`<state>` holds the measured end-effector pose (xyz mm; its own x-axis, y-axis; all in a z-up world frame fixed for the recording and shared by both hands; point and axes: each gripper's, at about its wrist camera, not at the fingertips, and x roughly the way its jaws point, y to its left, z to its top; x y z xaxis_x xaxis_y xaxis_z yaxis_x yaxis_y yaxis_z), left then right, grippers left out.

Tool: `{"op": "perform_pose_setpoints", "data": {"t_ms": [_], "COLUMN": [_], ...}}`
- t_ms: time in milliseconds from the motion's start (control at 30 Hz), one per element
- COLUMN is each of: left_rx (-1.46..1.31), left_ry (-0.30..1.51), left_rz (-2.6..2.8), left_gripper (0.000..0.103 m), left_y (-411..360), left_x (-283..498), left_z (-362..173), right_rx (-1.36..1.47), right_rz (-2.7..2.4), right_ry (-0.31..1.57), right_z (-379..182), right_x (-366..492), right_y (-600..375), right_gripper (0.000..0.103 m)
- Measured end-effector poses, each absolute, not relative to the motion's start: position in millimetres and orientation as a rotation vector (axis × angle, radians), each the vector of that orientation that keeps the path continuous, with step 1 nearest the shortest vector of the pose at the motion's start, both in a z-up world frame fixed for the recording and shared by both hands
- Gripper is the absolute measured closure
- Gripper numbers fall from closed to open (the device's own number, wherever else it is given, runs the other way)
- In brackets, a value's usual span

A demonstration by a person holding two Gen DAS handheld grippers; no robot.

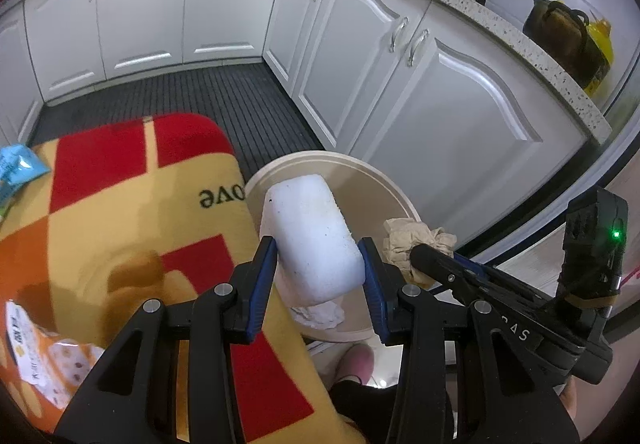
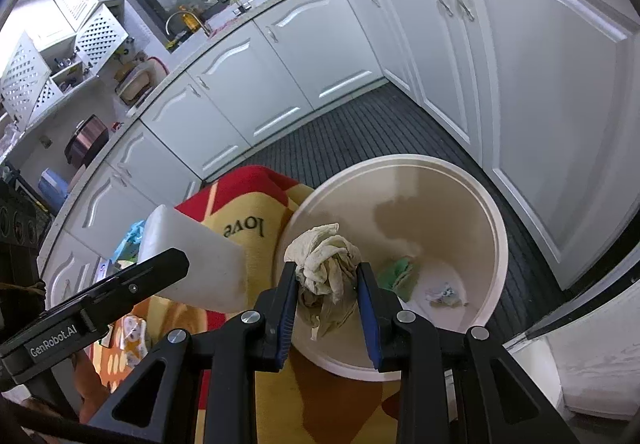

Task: Collect trash
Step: 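Carry foam block and tissue over the bucket and open both tools, then grasp the white medicine box with the left tool while the right tool grasps the printed snack bag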

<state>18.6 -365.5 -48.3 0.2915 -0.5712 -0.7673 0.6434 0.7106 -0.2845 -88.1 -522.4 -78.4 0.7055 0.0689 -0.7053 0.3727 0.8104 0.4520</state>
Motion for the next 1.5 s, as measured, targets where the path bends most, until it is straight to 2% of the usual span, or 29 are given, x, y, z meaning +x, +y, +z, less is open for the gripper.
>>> {"op": "perform_pose_setpoints", "data": {"t_ms": [733,767,800,833,867,1500], "left_rx": [0.09,0.089,0.088,0.083,0.067,0.094], "left_ry": [1.013,1.017,1.022,1.025,1.031,1.021], "left_rz": [-0.807,-0.809,-0.809,-0.81,-0.811,-0.735], "left_gripper": [0.062,0.059,0.055,0.046,0.043,0.042], "left_y": [-382.8,-382.8,-382.3,-380.7,-378.7,-348.5], "left_x": [22.3,22.7,23.4,23.7,25.0,19.6], "left_z": [-74.2,-75.3,-76.6,-77.5,-78.7,-75.1], "right_rx": [0.63,0.63,0.632,0.633,0.633,0.608], "right_rz": [-0.237,-0.243,-0.251,-0.258,-0.262,-0.232], "right_ry": [0.818,0.82,0.824,0.825,0.822,0.871], "right_z": [-100.4,-101.7,-103.3,-103.7,-103.7,-106.5], "right_x": [-80.8,-80.1,-79.8,-79.7,-80.5,-79.9], "right_y": [-534.5,-535.3,-536.4,-536.6,-535.9,-519.8], "right_gripper": [0.075,0.074,0.065,0.052,0.05,0.05]}}
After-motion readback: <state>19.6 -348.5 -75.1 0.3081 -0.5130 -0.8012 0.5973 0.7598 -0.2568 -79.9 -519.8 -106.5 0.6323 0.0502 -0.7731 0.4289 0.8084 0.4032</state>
